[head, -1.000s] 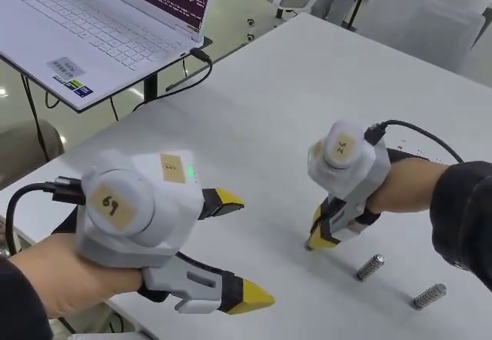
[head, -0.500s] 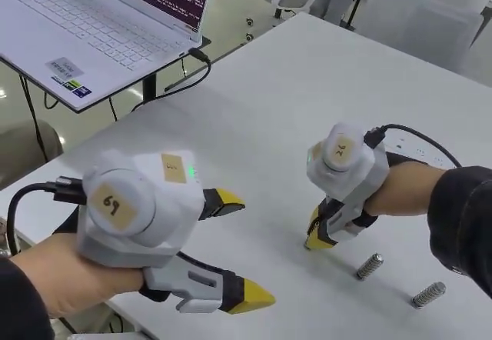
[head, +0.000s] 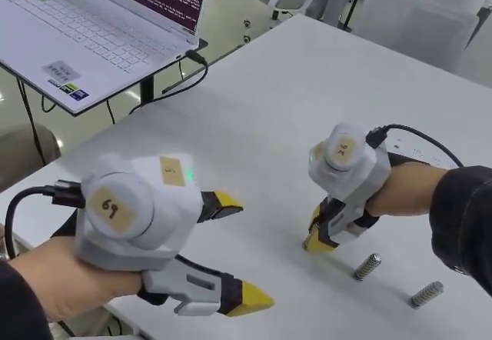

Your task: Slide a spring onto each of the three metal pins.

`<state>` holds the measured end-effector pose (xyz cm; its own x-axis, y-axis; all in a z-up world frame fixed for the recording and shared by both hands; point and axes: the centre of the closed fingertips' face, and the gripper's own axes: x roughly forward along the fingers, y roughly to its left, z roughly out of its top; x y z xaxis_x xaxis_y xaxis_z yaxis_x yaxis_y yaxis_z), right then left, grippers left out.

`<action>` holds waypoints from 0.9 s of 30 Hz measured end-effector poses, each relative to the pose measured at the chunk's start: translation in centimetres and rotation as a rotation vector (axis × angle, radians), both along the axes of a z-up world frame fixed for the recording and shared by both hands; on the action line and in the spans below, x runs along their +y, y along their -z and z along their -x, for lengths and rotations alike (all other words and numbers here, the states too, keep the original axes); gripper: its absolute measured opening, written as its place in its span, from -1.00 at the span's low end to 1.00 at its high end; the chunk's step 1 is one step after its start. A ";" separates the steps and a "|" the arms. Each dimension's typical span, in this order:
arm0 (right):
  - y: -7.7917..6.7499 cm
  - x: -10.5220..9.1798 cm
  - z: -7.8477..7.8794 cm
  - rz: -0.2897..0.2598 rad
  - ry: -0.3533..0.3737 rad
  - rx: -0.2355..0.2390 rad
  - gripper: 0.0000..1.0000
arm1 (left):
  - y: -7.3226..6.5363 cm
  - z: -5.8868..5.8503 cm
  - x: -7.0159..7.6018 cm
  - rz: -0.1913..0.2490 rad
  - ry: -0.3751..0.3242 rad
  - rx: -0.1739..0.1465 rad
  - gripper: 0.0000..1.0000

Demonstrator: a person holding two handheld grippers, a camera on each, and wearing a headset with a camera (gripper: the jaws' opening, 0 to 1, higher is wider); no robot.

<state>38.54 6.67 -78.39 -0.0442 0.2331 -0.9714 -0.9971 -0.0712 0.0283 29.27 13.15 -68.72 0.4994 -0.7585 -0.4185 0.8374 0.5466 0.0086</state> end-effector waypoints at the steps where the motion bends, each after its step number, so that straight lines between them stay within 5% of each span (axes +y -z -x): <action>1: 0.0 -0.1 0.1 -0.002 0.003 0.001 -0.64 | 0.0 0.0 0.0 -0.001 0.001 0.000 0.26; 19: -1.8 -1.4 -0.4 -0.078 0.114 -0.002 -0.29 | -0.1 -0.1 -0.6 -0.016 0.021 0.005 0.26; 27: -3.3 -1.8 -0.7 -0.157 0.186 -0.023 -0.21 | -0.4 -0.4 -1.0 -0.019 0.027 0.003 0.26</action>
<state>39.23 4.84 -75.13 0.0353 0.3832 -0.9230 -0.9937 0.1122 0.0086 29.65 12.19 -68.30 0.4777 -0.7636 -0.4343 0.8519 0.5234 0.0167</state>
